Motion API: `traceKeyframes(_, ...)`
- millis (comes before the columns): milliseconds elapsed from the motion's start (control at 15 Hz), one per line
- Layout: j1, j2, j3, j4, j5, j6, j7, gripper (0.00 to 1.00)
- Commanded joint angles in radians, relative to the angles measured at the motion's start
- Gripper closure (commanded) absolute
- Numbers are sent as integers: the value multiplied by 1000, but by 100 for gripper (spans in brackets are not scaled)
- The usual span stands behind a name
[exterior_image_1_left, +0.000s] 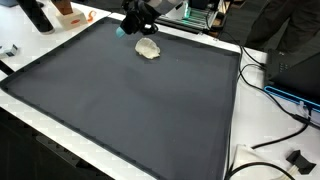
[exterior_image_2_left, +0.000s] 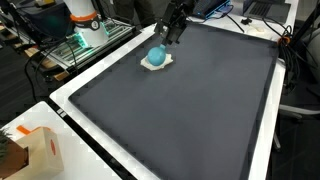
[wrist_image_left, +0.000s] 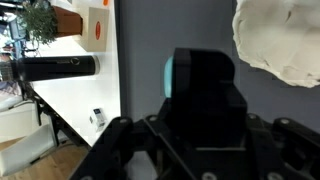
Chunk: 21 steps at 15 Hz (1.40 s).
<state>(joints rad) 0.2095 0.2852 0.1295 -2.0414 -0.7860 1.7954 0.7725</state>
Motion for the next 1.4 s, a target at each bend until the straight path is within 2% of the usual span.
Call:
traceKeyframes(0,-24,-105,6,-85,46,102,-113,75)
traceKeyframes(267,-53,-194,0,-144,174,237,-285,75)
traceKeyframes(600,-89,-286,-18,-203,409,346,-546,75)
traceKeyframes(1067,-142,-362,-73,-239,791,365,-903,75)
traceKeyframes(1333,-180,-361,-128,-235,990,345,-1029,75)
